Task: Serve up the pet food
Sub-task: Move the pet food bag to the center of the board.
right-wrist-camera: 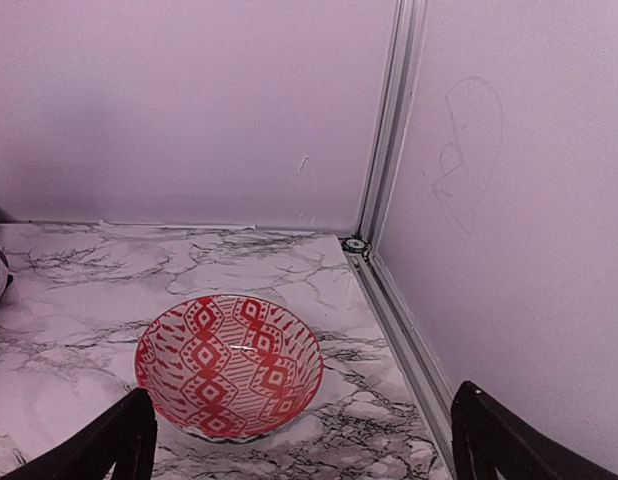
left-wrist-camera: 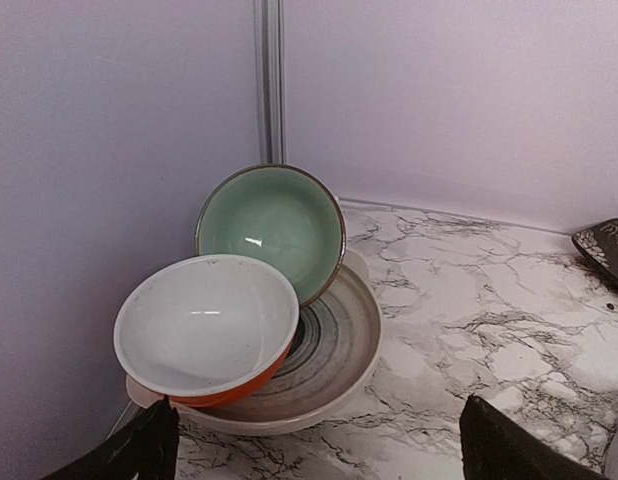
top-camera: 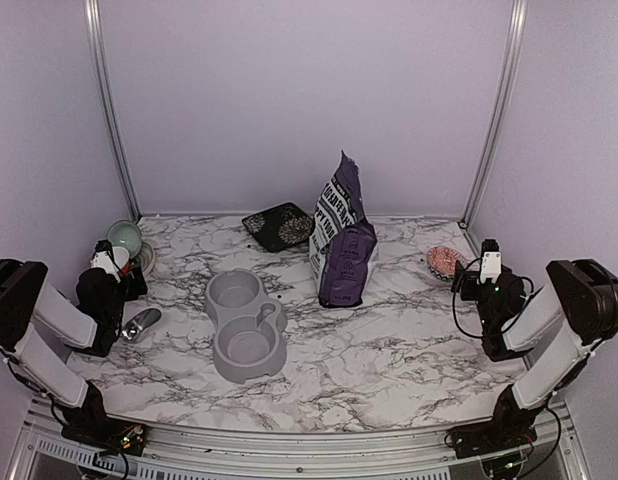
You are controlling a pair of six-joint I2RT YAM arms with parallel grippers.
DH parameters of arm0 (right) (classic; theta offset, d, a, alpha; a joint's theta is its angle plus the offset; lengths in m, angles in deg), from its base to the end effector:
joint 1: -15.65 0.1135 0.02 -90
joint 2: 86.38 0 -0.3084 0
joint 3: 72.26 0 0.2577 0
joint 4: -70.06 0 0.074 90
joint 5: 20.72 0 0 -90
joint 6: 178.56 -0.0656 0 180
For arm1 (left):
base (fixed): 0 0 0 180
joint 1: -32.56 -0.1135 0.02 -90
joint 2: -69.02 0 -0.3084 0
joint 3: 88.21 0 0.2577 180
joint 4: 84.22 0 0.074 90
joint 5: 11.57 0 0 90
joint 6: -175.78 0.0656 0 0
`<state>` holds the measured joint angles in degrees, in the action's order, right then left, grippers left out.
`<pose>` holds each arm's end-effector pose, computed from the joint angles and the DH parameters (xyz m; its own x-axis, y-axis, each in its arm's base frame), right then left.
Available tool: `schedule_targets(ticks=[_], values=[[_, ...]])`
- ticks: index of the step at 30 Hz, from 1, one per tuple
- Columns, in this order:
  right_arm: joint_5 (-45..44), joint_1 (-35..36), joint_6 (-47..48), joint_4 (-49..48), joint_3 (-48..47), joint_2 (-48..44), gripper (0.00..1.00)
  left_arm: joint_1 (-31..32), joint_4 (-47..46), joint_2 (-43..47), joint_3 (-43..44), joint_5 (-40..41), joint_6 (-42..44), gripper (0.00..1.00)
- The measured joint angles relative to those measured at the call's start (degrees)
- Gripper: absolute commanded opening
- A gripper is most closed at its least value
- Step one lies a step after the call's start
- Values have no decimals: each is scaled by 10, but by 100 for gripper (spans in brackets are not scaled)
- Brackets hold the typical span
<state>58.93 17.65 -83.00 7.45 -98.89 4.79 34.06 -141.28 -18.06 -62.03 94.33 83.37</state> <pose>0.2758 -0.0022 0.1845 -0.0476 -0.0970 -0.9941 0.1412 0.9846 -0.1029 0.2668 0.0110 0.1871 -0.0565 -0.0390 -0.9976 -0.2507 0.9678 -0.0236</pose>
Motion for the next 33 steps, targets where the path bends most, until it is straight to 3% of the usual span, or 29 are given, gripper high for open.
schedule_targets(ticks=[33], values=[[-2, 0, -3, -3, 1, 0, 100, -1, 0, 0, 0, -4, 0, 99]])
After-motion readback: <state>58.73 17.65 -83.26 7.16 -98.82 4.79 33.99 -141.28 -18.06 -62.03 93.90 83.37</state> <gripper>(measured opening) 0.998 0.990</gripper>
